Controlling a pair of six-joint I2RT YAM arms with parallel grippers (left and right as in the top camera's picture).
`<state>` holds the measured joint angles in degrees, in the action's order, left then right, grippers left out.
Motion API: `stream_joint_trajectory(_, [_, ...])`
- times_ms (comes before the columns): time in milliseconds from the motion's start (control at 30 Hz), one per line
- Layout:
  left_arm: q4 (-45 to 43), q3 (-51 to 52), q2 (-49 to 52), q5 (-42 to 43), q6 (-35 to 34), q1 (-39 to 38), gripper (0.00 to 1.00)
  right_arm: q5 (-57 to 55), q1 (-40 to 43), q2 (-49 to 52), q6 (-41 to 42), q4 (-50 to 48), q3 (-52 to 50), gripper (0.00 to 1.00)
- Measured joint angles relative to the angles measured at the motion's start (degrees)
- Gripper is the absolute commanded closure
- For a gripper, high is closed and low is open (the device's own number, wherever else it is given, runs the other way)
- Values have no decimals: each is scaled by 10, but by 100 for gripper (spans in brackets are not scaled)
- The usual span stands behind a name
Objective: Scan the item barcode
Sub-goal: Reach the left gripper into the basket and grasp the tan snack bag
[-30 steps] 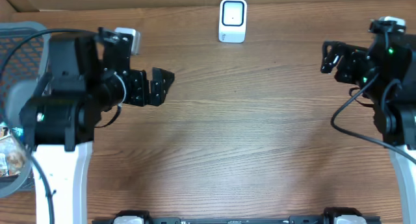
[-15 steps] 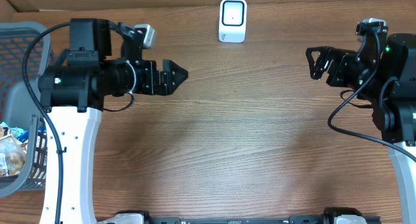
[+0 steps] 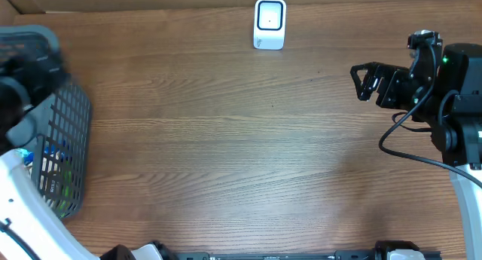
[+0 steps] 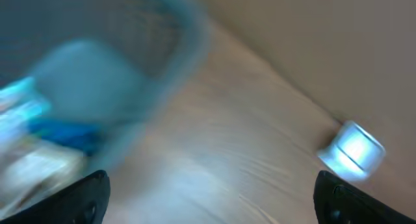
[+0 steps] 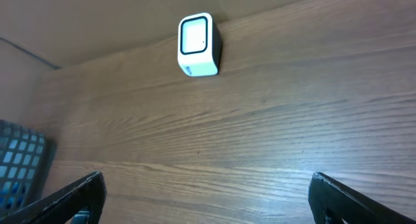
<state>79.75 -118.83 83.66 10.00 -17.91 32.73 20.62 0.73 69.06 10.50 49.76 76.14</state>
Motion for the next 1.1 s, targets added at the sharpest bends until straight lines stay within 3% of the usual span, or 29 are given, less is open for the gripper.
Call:
stream_joint_trajectory(233, [47, 0, 42, -130, -93, 122, 14, 13, 0, 0, 0, 4, 0, 0])
stream_joint_trajectory(400, [77, 0, 107, -155, -112, 168, 4, 19, 0, 0, 0, 6, 0, 0])
stream_joint_trajectory(500, [106, 0, 153, -161, -118, 189, 3, 24, 0, 0, 0, 11, 0, 0])
stream_joint_trajectory(800, [116, 0, 248, -173, -120, 216, 4, 30, 0, 0, 0, 15, 0, 0])
stream_joint_trajectory(1100, [62, 51, 260, -188, -121, 216, 4, 31, 0, 0, 0, 15, 0, 0])
